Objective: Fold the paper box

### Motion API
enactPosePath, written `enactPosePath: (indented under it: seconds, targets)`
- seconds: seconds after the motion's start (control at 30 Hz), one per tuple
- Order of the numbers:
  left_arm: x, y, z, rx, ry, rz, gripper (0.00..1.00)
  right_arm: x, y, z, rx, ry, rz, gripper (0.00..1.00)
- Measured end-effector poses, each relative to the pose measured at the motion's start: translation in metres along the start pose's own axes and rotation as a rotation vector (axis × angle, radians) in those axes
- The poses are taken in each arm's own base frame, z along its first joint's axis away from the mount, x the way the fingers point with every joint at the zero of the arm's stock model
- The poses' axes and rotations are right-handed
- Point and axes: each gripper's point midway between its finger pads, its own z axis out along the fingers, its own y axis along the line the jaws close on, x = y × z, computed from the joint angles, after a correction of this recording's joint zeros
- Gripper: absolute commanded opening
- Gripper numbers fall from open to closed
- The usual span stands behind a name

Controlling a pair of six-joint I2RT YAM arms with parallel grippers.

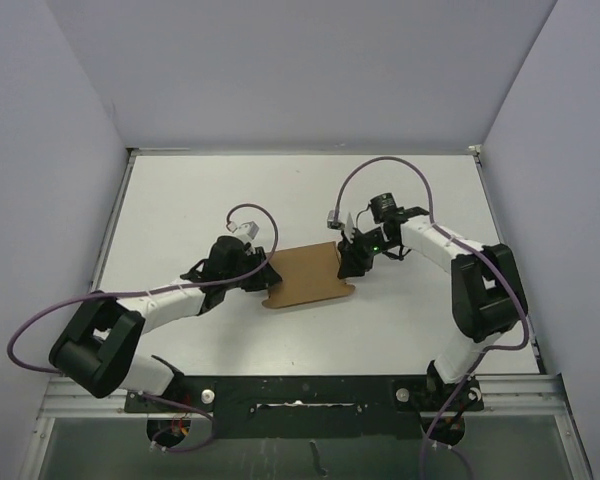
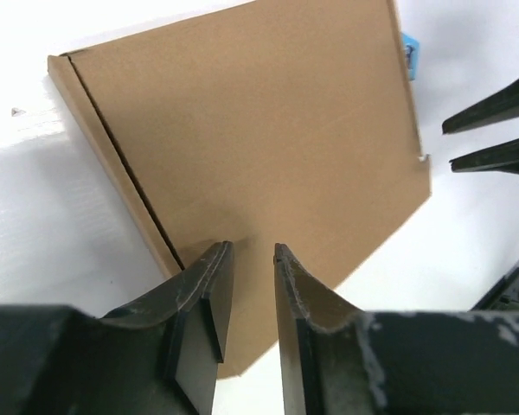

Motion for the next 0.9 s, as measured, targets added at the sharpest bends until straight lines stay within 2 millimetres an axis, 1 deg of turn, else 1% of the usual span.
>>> enactPosePath:
  seconds: [0.1,0.13,0.17,0.23,0.3,0.33,0.4,0.47,0.53,0.6,0.67,0.77,0.9]
  targets:
    - [-0.009,-0.012,-0.013,0.028,-0.031,0.011,0.41,-0.017,0.001,-0.02,0.012,-0.084,0.014,0.44]
    - [-0.015,-0.017,-0.02,0.044,-0.052,0.017,0.47,-0.022,0.001,-0.026,0.017,-0.115,0.021,0.48]
    - [-0.021,-0.024,-0.026,0.061,-0.075,0.024,0.56,-0.026,0.0,-0.032,0.018,-0.144,0.037,0.51]
    - [-0.036,-0.037,-0.042,0.1,-0.14,0.043,0.67,-0.032,-0.003,-0.039,0.007,-0.201,0.09,0.52]
    - [-0.045,-0.046,-0.055,0.137,-0.203,0.052,0.76,-0.031,-0.007,-0.042,-0.024,-0.248,0.165,0.52]
    - [-0.047,-0.046,-0.061,0.153,-0.232,0.054,0.77,-0.029,-0.009,-0.041,-0.042,-0.262,0.207,0.52]
    - [-0.041,-0.036,-0.068,0.169,-0.268,0.032,0.79,-0.02,-0.014,-0.037,-0.069,-0.272,0.293,0.51]
    - [-0.03,-0.019,-0.067,0.153,-0.266,-0.009,0.79,-0.011,-0.017,-0.031,-0.09,-0.267,0.363,0.49]
    - [-0.014,0.002,-0.064,0.115,-0.239,-0.062,0.79,-0.005,-0.016,-0.025,-0.108,-0.254,0.429,0.46]
    - [-0.005,0.013,-0.062,0.094,-0.221,-0.098,0.79,-0.003,-0.015,-0.022,-0.117,-0.247,0.469,0.42]
    - [-0.004,0.015,-0.062,0.093,-0.216,-0.12,0.79,-0.002,-0.016,-0.02,-0.123,-0.243,0.495,0.4]
    - [-0.008,0.013,-0.061,0.109,-0.226,-0.137,0.79,0.002,-0.017,-0.015,-0.12,-0.226,0.534,0.39]
    - [-0.003,0.019,-0.055,0.093,-0.203,-0.171,0.79,0.012,-0.021,-0.006,-0.106,-0.188,0.59,0.39]
